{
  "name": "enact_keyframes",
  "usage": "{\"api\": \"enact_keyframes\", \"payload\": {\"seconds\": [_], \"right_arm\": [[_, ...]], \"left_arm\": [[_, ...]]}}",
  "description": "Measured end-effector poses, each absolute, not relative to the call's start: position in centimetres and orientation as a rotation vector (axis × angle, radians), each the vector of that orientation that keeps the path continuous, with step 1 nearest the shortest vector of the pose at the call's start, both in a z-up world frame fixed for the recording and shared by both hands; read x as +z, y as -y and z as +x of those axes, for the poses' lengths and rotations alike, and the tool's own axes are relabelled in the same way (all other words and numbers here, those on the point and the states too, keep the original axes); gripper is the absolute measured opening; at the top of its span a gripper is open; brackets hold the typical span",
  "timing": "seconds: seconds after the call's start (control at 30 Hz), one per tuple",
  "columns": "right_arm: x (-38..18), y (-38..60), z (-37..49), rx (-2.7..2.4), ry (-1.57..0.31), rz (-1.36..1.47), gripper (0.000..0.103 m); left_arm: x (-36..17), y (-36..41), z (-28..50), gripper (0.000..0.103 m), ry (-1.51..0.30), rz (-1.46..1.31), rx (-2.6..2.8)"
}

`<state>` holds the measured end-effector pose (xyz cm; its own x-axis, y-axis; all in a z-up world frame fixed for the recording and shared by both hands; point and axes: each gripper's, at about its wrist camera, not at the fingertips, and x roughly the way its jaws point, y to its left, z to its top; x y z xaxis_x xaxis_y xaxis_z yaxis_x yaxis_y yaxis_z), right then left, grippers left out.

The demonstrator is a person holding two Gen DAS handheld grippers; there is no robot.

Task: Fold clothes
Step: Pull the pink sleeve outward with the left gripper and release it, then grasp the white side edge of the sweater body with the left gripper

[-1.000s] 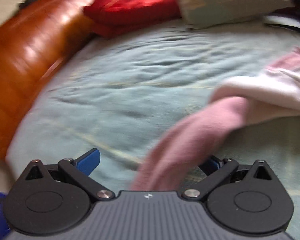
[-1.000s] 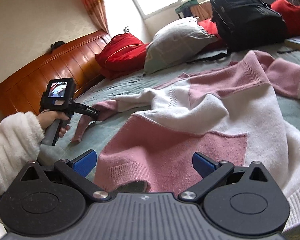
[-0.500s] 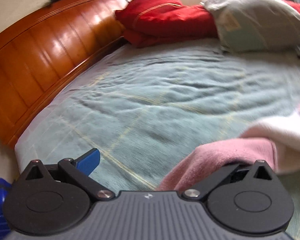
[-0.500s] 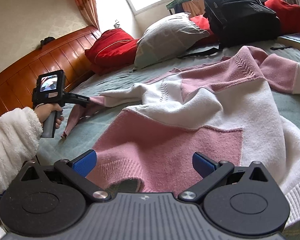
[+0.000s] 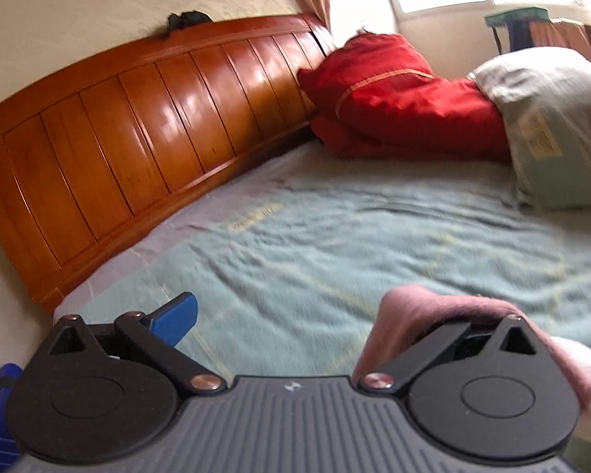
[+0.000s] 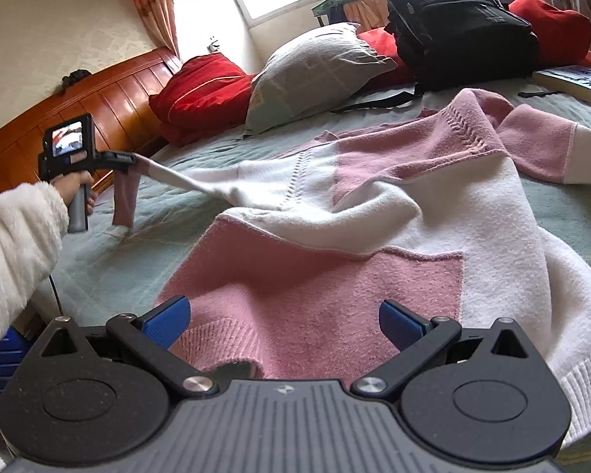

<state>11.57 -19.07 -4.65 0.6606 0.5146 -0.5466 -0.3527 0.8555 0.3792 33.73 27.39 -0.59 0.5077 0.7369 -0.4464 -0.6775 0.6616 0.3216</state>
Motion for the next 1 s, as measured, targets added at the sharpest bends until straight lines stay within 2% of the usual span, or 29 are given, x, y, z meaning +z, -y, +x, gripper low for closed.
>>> {"api": "enact_keyframes", "payload": {"seconds": [0.27,0.57,0.7,1.0], "right_arm": [[-4.8,19.1,11.9,0.47,-0.701,0.247,0.103],[-4.2,18.2,11.6,0.487,-0.694,0.232,0.103],[-3.8,17.8,11.2,0.499,-0.682,0.222,0.103],[-3.0,17.3,10.3,0.518,-0.659,0.21,0.103]], "left_arm": [[-0.2,-30.9,32.9,0.101,-0.543,0.085,0.931],[-1.4,-34.5,30.5,0.101,-0.704,0.034,0.825],[-2.0,-31.9,28.9,0.101,-0.758,-0.015,0.611],[-5.3,-19.7,25.9,0.102,-0.866,-0.237,-0.056]]}}
